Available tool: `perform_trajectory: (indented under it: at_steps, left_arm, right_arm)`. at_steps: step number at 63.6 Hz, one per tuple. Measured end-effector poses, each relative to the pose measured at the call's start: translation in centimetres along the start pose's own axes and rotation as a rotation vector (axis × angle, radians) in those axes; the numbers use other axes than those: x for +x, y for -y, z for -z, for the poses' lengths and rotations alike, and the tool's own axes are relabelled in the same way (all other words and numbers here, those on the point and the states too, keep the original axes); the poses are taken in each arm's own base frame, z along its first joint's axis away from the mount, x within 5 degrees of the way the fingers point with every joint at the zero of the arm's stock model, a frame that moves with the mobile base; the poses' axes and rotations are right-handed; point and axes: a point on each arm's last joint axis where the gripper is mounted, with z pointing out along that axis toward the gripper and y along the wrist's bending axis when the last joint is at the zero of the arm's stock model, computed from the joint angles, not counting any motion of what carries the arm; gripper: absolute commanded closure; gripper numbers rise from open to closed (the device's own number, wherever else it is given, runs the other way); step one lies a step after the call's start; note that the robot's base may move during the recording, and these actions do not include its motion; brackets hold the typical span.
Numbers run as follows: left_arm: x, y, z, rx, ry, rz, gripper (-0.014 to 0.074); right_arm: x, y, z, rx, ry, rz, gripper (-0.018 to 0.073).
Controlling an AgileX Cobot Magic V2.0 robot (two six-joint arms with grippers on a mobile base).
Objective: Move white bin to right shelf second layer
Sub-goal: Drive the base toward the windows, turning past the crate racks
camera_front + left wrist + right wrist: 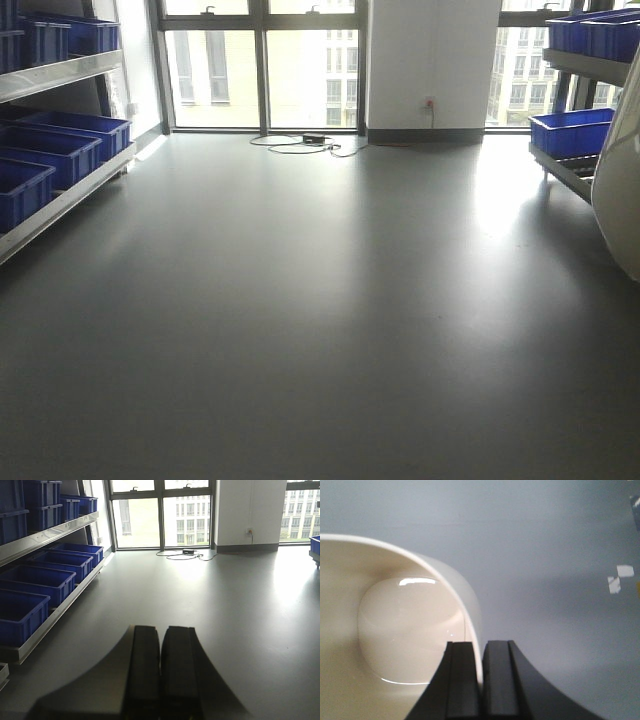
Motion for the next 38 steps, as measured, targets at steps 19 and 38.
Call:
perform_trajectory:
  at_steps: [19, 38]
  left_arm:
    - [0.0, 0.0, 0.0, 0.0, 0.0, 0.0, 0.0512]
    - [0.0, 0.0, 0.0, 0.0, 0.0, 0.0, 0.0512]
  right_arm:
    - [0.0, 0.0, 0.0, 0.0, 0.0, 0.0, 0.0506]
    - [0.0, 0.0, 0.0, 0.0, 0.0, 0.0, 0.0506]
